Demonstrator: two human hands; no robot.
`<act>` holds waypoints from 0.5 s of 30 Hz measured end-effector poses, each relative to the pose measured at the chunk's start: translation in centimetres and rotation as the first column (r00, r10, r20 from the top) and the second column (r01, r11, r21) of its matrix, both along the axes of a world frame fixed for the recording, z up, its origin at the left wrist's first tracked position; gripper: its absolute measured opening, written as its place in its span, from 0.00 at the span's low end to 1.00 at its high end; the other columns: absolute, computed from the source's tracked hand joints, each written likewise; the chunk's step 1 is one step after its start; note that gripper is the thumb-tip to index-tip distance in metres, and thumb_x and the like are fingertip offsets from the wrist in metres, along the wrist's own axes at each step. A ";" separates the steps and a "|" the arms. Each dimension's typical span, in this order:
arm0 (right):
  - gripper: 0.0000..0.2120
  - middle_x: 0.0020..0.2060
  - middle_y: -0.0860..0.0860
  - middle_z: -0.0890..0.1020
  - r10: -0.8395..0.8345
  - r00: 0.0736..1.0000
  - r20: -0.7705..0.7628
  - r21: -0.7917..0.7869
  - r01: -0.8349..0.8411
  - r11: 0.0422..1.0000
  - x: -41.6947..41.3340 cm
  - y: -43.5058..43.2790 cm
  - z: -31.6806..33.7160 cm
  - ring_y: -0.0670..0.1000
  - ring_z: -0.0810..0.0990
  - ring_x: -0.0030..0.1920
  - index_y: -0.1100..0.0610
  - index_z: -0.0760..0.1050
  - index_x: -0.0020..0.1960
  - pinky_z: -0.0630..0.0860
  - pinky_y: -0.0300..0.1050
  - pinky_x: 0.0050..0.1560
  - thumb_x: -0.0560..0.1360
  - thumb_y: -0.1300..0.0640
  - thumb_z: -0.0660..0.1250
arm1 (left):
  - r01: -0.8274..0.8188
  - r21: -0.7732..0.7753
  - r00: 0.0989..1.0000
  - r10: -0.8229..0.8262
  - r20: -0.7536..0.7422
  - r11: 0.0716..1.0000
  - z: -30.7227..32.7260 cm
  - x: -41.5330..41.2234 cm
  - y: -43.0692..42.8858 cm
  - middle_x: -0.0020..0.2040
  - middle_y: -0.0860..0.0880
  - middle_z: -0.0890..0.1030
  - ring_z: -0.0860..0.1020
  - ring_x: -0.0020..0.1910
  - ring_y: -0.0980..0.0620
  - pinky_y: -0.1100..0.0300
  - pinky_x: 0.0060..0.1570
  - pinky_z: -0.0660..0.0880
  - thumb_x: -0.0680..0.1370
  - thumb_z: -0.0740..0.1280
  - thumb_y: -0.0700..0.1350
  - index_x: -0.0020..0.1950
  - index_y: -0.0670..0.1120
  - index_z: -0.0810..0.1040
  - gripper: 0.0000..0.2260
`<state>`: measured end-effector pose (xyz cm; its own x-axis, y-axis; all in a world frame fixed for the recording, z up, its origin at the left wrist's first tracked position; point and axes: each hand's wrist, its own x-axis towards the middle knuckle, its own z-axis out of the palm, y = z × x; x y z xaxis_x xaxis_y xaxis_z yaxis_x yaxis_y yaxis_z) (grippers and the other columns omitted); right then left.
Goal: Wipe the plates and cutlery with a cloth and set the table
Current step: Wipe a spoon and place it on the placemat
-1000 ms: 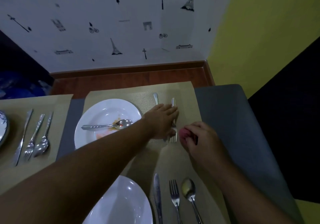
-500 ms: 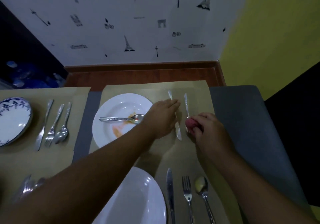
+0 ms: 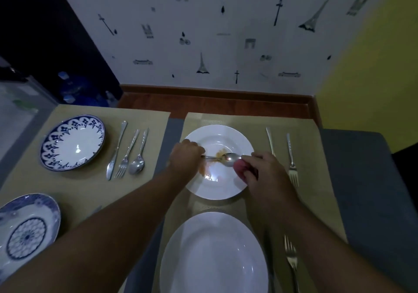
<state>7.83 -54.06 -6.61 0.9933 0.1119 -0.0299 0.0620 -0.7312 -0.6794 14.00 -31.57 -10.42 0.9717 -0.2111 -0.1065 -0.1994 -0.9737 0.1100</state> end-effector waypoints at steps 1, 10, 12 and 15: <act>0.13 0.65 0.50 0.75 -0.006 1.000 -0.015 -0.023 0.005 1.000 -0.1 0.4 0.1 0.52 0.74 0.64 0.48 0.80 0.63 0.71 0.42 0.61 0.79 0.55 0.68 | 0.012 0.004 1.000 -0.012 -0.011 1.000 -0.1 0.2 0.1 0.53 0.48 0.85 0.79 0.54 0.47 0.52 0.60 0.73 0.74 0.72 0.50 0.56 0.50 0.86 0.12; 0.18 0.59 0.45 0.80 -0.091 0.991 0.094 0.040 0.088 0.995 -2.5 1.6 2.0 0.45 0.76 0.57 0.50 0.77 0.68 0.74 0.37 0.56 0.78 0.54 0.70 | -0.282 -0.386 0.926 0.145 -0.348 0.878 3.1 -3.0 1.9 0.49 0.51 0.85 0.80 0.46 0.52 0.59 0.49 0.78 0.78 0.69 0.43 0.54 0.48 0.86 0.08; 0.16 0.57 0.43 0.81 -0.071 0.988 0.135 0.058 0.063 0.996 -3.3 2.5 2.8 0.44 0.77 0.55 0.48 0.78 0.65 0.77 0.41 0.56 0.77 0.55 0.71 | -0.419 -0.482 0.870 0.187 -0.457 0.770 4.3 -5.1 1.8 0.44 0.52 0.84 0.81 0.42 0.53 0.59 0.43 0.80 0.77 0.70 0.44 0.51 0.49 0.87 0.06; 0.12 0.50 0.43 0.81 0.062 0.966 0.250 0.012 -0.067 0.998 -4.5 4.2 3.0 0.48 0.77 0.51 0.47 0.81 0.55 0.76 0.48 0.51 0.74 0.60 0.72 | -0.585 -0.576 0.780 0.200 -0.593 0.571 5.8 -8.4 1.0 0.32 0.51 0.82 0.78 0.28 0.57 0.64 0.31 0.75 0.74 0.72 0.40 0.39 0.48 0.85 0.06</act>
